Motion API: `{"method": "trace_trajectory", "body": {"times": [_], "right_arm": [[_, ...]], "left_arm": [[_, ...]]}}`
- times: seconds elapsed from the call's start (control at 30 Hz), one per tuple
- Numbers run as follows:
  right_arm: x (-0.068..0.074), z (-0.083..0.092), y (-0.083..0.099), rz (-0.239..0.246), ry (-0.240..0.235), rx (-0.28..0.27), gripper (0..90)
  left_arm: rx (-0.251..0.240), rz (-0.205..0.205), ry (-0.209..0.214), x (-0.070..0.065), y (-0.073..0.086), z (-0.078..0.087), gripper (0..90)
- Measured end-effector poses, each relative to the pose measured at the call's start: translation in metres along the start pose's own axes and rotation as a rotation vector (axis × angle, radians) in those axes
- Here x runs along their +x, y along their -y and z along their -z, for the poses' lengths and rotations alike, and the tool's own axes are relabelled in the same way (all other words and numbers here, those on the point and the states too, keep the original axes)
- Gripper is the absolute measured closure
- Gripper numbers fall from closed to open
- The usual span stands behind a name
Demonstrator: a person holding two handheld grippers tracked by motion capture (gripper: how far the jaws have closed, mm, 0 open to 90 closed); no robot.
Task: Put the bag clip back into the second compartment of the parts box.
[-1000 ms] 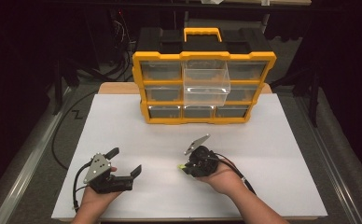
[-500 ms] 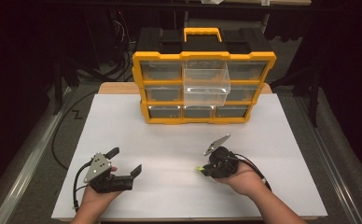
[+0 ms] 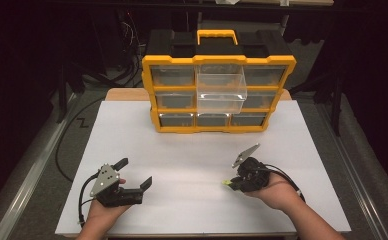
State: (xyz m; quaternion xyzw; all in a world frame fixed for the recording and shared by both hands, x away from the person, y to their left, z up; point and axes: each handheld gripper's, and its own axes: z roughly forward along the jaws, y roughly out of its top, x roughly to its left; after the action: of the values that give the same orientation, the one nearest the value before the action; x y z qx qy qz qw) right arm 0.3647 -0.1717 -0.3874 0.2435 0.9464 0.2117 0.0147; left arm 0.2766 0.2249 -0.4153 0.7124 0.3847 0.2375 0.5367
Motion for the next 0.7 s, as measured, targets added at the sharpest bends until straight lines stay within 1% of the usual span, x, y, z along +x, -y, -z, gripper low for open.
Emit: {"method": "trace_trajectory", "body": {"times": [0.3, 0.33, 0.37, 0.43, 0.5, 0.7], "right_arm": [[-0.007, 0.018, 0.008, 0.014, -0.014, 0.033, 79.1], [-0.008, 0.020, 0.008, 0.023, -0.017, 0.033, 79.1], [-0.008, 0.022, 0.008, 0.018, -0.021, 0.034, 79.1], [-0.008, 0.025, 0.008, 0.017, -0.024, 0.040, 79.1], [-0.009, 0.029, 0.007, 0.034, -0.024, 0.051, 79.1], [-0.010, 0.043, 0.002, 0.045, -0.025, 0.056, 79.1]], "left_arm": [[0.001, 0.001, 0.005, 0.000, 0.000, -0.002, 0.5], [0.002, 0.001, 0.006, 0.000, 0.000, -0.002, 0.5], [0.004, -0.001, 0.006, 0.000, 0.000, -0.002, 0.5], [0.006, -0.003, 0.007, -0.001, 0.000, -0.002, 0.5], [0.004, -0.005, 0.009, -0.001, 0.000, -0.002, 0.5], [0.001, 0.002, 0.005, 0.000, 0.000, -0.001, 0.5]]}}
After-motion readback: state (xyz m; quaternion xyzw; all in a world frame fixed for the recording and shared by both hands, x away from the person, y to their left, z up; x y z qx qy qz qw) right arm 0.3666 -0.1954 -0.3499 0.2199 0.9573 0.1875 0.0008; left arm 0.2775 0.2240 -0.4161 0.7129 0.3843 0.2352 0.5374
